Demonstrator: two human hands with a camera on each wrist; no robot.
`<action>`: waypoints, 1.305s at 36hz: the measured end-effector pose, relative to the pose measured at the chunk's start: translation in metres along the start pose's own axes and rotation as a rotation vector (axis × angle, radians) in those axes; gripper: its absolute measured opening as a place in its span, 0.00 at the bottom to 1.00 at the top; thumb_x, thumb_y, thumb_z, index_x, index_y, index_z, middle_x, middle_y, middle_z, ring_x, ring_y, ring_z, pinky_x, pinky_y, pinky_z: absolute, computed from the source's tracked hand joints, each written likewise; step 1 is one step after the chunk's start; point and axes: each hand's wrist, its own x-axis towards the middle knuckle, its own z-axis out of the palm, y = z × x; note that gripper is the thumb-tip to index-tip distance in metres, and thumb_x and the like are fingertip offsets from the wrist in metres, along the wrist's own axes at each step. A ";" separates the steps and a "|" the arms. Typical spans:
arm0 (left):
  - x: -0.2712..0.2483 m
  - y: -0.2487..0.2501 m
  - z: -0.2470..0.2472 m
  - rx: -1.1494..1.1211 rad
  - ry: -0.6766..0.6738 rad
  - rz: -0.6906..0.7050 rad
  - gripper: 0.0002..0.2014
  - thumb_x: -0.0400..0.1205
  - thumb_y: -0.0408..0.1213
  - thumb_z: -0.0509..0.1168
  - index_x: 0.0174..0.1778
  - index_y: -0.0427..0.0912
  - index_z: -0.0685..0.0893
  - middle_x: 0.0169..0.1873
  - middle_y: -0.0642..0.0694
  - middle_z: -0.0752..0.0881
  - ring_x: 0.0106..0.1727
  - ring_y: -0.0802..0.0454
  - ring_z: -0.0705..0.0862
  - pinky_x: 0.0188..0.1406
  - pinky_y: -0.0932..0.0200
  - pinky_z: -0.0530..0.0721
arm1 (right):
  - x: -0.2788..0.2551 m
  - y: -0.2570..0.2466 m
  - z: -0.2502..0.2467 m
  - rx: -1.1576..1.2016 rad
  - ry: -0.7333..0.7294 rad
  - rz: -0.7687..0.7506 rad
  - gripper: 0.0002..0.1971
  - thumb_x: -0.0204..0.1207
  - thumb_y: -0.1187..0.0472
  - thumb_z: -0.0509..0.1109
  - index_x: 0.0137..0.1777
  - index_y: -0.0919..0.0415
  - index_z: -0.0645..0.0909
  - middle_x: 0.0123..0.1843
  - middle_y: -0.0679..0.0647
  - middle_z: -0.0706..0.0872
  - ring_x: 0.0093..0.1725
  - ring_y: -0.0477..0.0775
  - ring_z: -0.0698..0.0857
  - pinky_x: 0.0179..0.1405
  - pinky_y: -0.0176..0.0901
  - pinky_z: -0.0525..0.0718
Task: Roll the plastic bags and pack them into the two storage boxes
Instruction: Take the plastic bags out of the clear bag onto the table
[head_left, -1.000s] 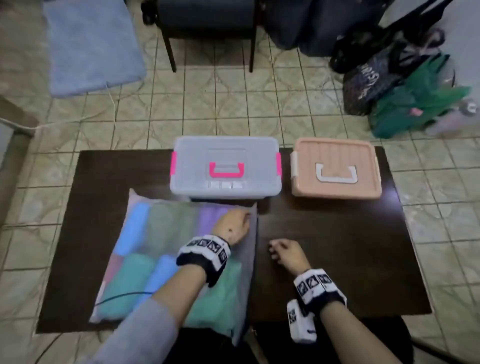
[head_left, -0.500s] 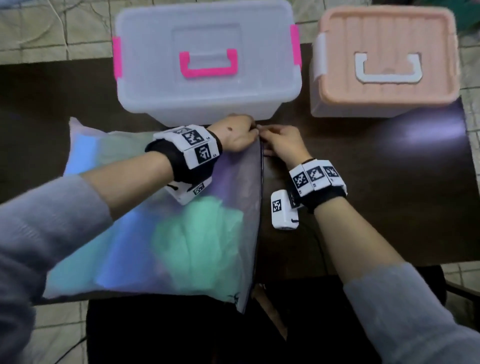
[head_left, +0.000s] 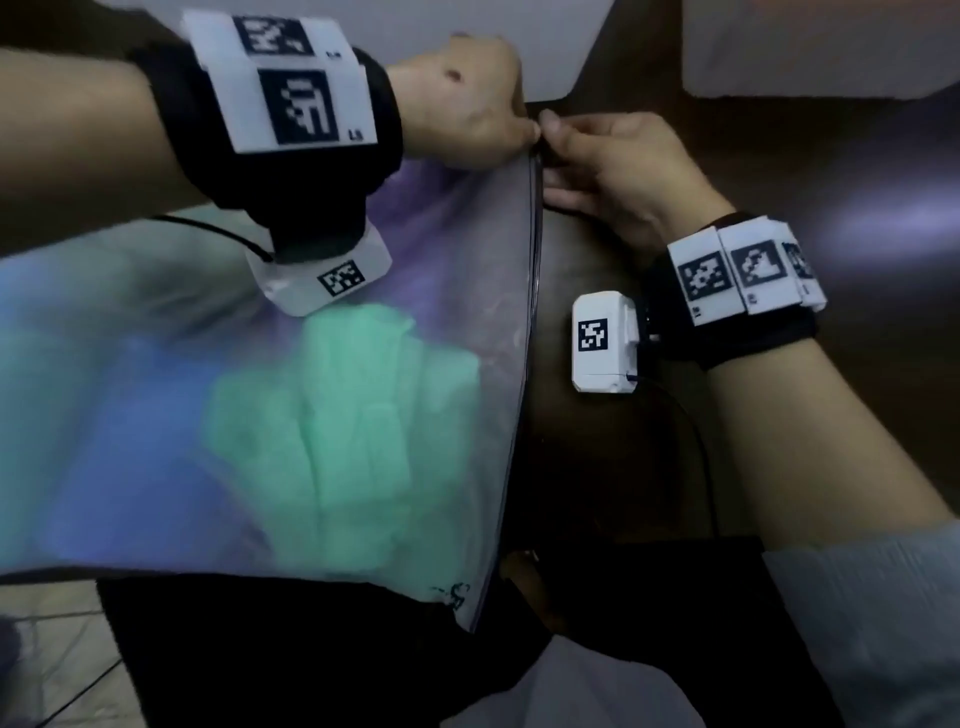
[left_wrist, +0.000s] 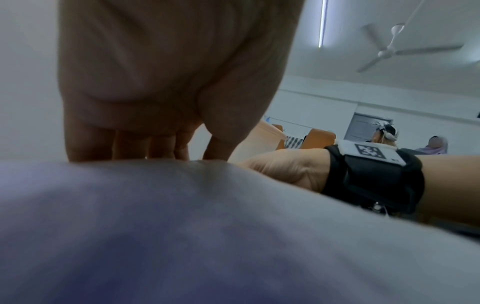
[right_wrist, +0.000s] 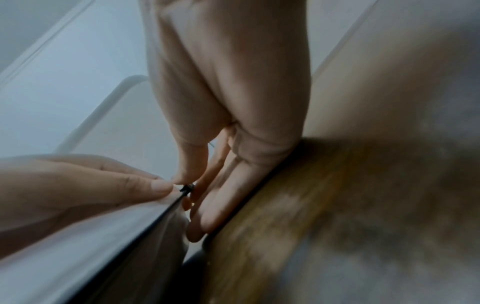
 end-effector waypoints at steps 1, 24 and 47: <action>-0.001 0.000 0.000 -0.008 0.008 -0.010 0.19 0.85 0.44 0.58 0.61 0.33 0.83 0.53 0.32 0.85 0.46 0.39 0.81 0.44 0.51 0.77 | 0.001 0.001 -0.001 0.003 -0.004 -0.008 0.05 0.79 0.60 0.69 0.43 0.61 0.81 0.32 0.48 0.86 0.30 0.43 0.86 0.40 0.36 0.87; -0.029 0.031 -0.010 -0.038 0.133 -0.035 0.13 0.84 0.32 0.60 0.62 0.35 0.82 0.63 0.36 0.82 0.64 0.39 0.79 0.59 0.55 0.74 | -0.026 -0.001 0.013 0.029 0.091 -0.039 0.07 0.79 0.59 0.70 0.39 0.56 0.81 0.36 0.51 0.83 0.29 0.44 0.81 0.29 0.33 0.84; -0.031 0.031 -0.006 -0.011 0.159 0.033 0.10 0.80 0.29 0.60 0.54 0.36 0.83 0.54 0.36 0.86 0.56 0.37 0.83 0.53 0.52 0.80 | -0.043 -0.001 0.011 -0.046 0.114 0.068 0.05 0.78 0.63 0.70 0.41 0.60 0.80 0.39 0.54 0.83 0.36 0.49 0.82 0.44 0.40 0.86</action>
